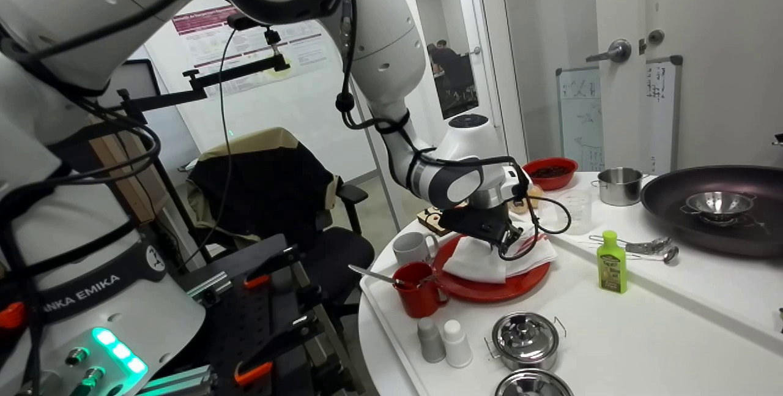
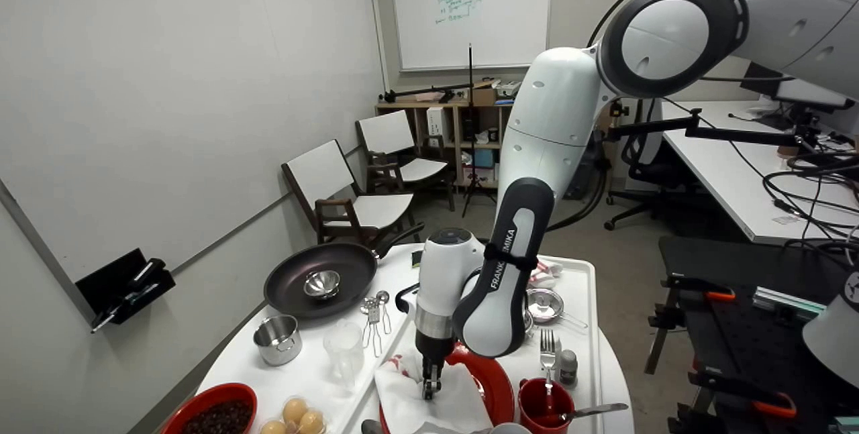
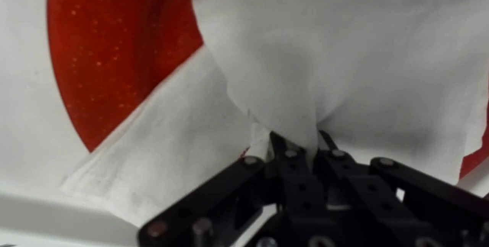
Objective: Pick up the cloth and clean the plate
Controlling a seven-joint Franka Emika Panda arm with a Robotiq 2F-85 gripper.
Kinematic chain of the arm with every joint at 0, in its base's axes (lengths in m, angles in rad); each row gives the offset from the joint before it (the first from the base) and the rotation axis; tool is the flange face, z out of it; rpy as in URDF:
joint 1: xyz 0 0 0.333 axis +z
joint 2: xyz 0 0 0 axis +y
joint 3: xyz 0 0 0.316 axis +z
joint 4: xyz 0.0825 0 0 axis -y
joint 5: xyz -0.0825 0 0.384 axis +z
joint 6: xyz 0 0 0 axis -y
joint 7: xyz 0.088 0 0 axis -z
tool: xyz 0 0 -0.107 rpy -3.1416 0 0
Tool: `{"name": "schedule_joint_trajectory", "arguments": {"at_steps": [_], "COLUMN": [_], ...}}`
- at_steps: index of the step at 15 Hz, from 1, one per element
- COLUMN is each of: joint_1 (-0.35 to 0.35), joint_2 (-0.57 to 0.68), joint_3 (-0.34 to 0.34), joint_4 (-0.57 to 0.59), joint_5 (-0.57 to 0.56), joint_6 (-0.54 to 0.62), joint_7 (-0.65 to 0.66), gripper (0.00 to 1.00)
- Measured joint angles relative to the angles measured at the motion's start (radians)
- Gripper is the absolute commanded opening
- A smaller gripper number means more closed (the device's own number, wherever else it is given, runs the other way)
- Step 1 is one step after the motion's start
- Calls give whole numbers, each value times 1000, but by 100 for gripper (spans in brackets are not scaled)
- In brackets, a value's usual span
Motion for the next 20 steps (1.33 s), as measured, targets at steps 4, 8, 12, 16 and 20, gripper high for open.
{"name": "schedule_joint_trajectory", "arguments": {"at_steps": [4, 8, 12, 16, 20], "joint_1": [-13, -54, -111, -121, -114], "joint_2": [-6, -13, -21, -25, -32], "joint_3": [-2, -3, -4, 9, 23], "joint_4": [-16, -32, -46, -68, -99], "joint_5": [0, 0, 0, -6, -30], "joint_6": [7, 7, 8, 21, 30], "joint_7": [-2, -2, -3, -32, -46], "gripper": [3, 3, 3, 3, 3]}}
